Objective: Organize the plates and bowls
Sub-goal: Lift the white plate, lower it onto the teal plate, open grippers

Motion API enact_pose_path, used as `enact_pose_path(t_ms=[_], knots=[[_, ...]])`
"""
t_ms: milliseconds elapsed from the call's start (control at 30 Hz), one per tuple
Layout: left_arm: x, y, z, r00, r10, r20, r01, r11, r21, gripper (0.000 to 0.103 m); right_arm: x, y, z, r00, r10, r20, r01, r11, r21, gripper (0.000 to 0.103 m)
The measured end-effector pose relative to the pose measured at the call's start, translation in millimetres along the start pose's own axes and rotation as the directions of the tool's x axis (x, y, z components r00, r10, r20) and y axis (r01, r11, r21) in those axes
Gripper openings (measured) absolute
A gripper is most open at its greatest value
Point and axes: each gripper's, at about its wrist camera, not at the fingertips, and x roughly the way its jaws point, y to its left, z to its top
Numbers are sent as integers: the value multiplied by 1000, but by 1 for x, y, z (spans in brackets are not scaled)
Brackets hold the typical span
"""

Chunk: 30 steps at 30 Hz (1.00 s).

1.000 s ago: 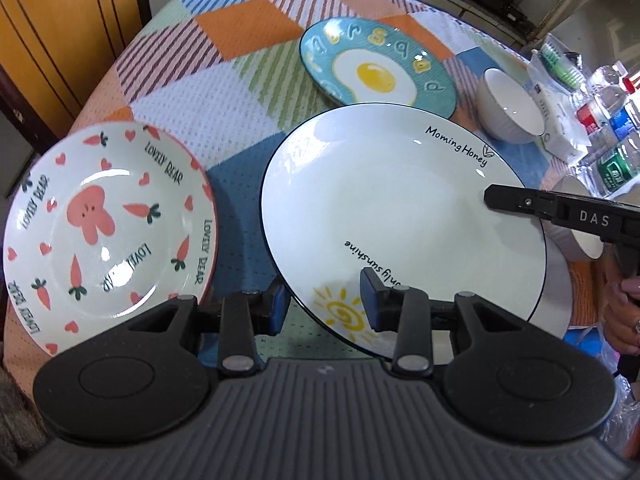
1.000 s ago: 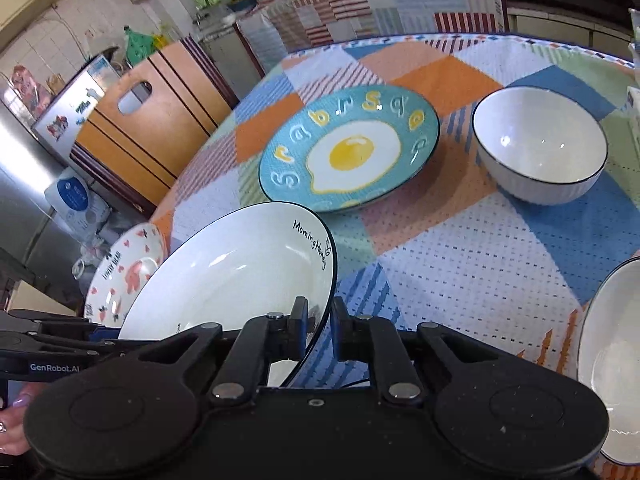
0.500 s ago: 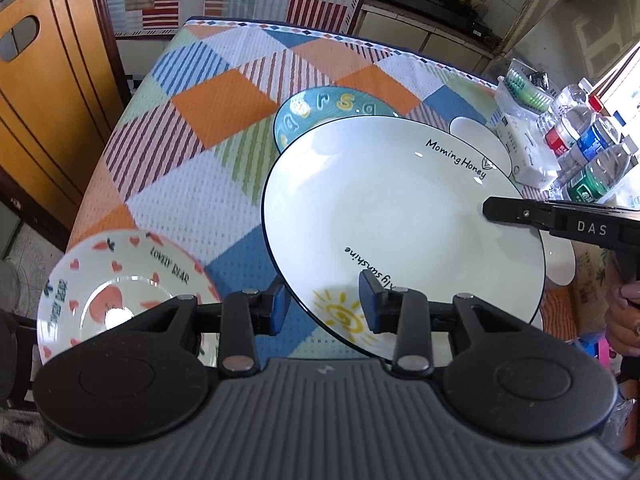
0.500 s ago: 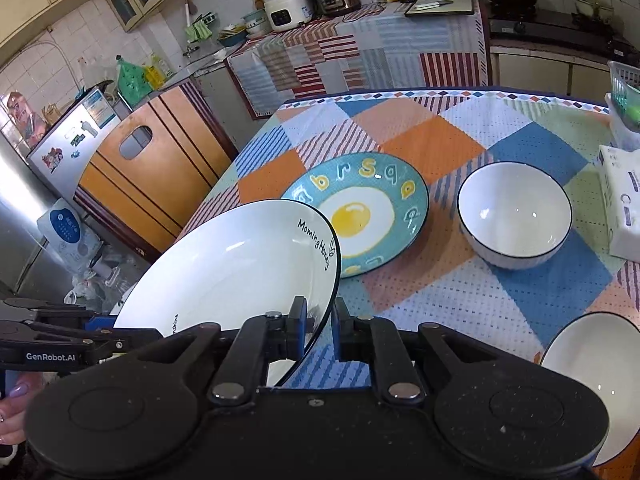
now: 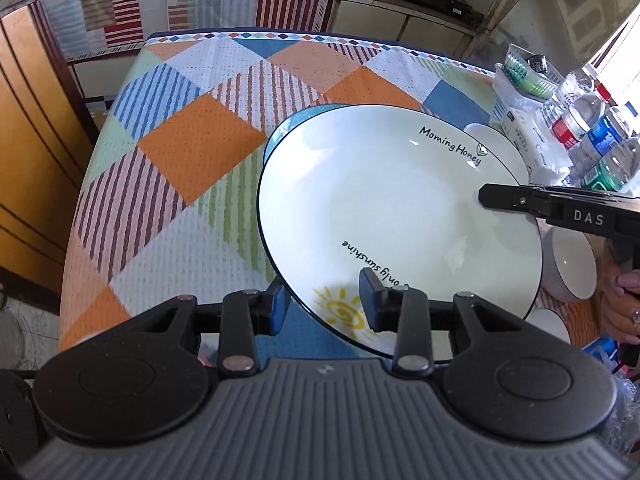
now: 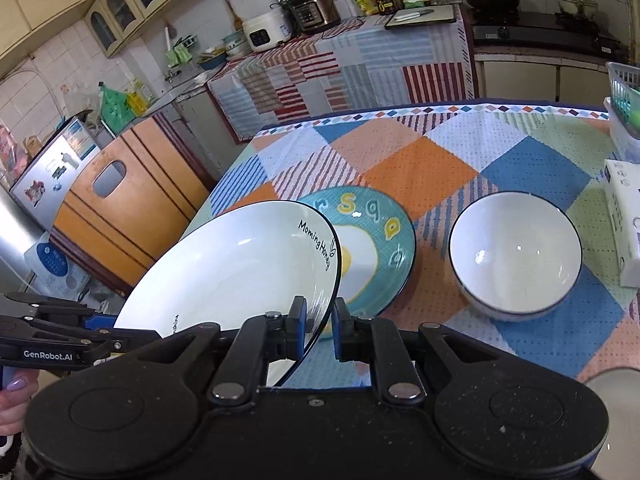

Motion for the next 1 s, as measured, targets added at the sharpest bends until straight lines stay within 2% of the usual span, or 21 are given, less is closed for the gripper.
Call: enact_pose_path(t_ms=[133,367,800,867,1000], knots=[[25,6,16,1000,-2,-7,2,1000,6,36,20,-11,10,1000,-19,9,19,1000,10,17],[66,20,25,998,-19,-64,16,999,-41,36,57,-28,17,997,-39,-65,40,999,13,17],[87,25,31,996,-9,-85,5,999,-41,36,83,-32,21,990,-77,-121,79,997,5,19],[90,24,33,996,-12,-91,8,999,-35,36,86,-33,23,986,-97,-132,99,995,9,20],[95,25,38,995,-15,-102,10,998,-54,36,91,-21,26,975,-173,-140,167,984,-56,25]])
